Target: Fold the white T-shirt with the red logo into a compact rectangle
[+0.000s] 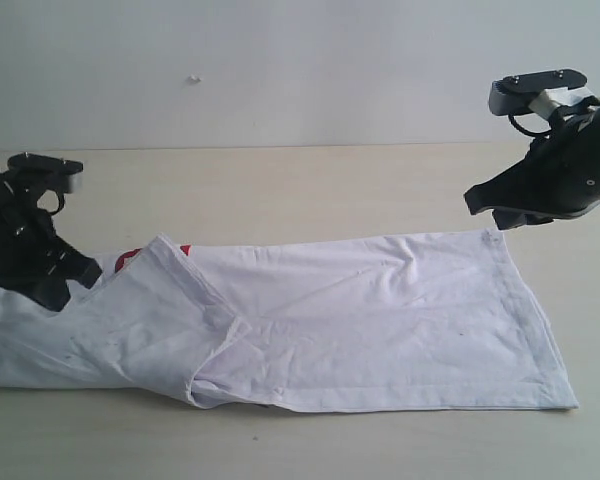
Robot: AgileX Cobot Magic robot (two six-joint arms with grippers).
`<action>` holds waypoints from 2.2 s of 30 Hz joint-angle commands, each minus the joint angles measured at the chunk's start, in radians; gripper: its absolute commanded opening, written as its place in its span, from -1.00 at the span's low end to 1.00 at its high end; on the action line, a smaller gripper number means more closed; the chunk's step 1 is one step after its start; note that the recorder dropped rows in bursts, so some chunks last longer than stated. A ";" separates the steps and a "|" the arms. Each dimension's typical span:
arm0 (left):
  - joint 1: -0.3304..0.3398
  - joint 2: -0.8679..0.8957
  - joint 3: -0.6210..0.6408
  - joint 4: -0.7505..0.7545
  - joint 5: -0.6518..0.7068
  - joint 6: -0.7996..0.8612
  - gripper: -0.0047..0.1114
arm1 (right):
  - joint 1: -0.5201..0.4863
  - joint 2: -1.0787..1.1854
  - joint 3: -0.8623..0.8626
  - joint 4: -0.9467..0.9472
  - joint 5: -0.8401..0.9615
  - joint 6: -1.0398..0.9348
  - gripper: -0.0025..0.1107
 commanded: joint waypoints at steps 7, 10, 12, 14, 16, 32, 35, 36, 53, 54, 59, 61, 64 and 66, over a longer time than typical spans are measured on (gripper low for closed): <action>0.005 -0.005 0.132 -0.003 0.086 0.016 -0.92 | -0.005 0.000 -0.007 0.010 0.008 -0.019 -0.80; -0.001 -0.013 0.146 -0.003 0.156 0.020 -0.92 | -0.005 0.000 -0.007 0.015 0.000 -0.018 -0.80; -0.004 -0.028 0.161 -0.001 0.175 0.022 -0.92 | -0.005 0.000 -0.007 0.026 0.000 -0.018 -0.80; -0.004 -0.059 0.181 0.006 0.154 0.010 -0.92 | -0.005 0.000 -0.007 0.055 0.007 -0.024 -0.80; -0.004 -0.073 0.188 0.010 0.147 0.008 -0.92 | -0.005 0.000 -0.007 0.085 0.019 -0.055 -0.80; 0.016 -0.006 0.190 0.026 -0.053 -0.121 -0.92 | -0.005 0.000 -0.007 0.112 0.018 -0.074 -0.80; 0.016 0.014 0.190 0.028 -0.031 -0.121 -0.92 | -0.005 0.000 -0.007 0.112 0.018 -0.074 -0.80; 0.016 0.011 0.190 0.028 -0.027 -0.121 -0.92 | -0.005 0.000 -0.007 0.112 0.018 -0.074 -0.80; 0.252 -0.109 0.182 0.120 -0.050 -0.307 -0.37 | -0.005 0.000 -0.007 0.115 0.018 -0.074 -0.80; 0.279 -0.109 0.170 0.116 -0.050 -0.307 -0.22 | -0.005 0.000 -0.007 0.115 0.018 -0.074 -0.80; 0.379 -0.091 0.090 -0.005 -0.059 -0.224 0.14 | -0.005 0.000 -0.007 0.122 0.003 -0.074 -0.80; 0.408 -0.064 0.054 -0.136 -0.047 -0.110 0.14 | -0.005 0.000 -0.007 0.122 -0.001 -0.082 -0.80; 0.446 0.008 0.018 -0.361 -0.007 0.085 0.14 | -0.005 0.000 -0.007 0.122 -0.003 -0.092 -0.80; 0.455 0.053 -0.004 -0.368 -0.005 0.098 0.14 | -0.005 0.000 -0.007 0.122 0.005 -0.092 -0.80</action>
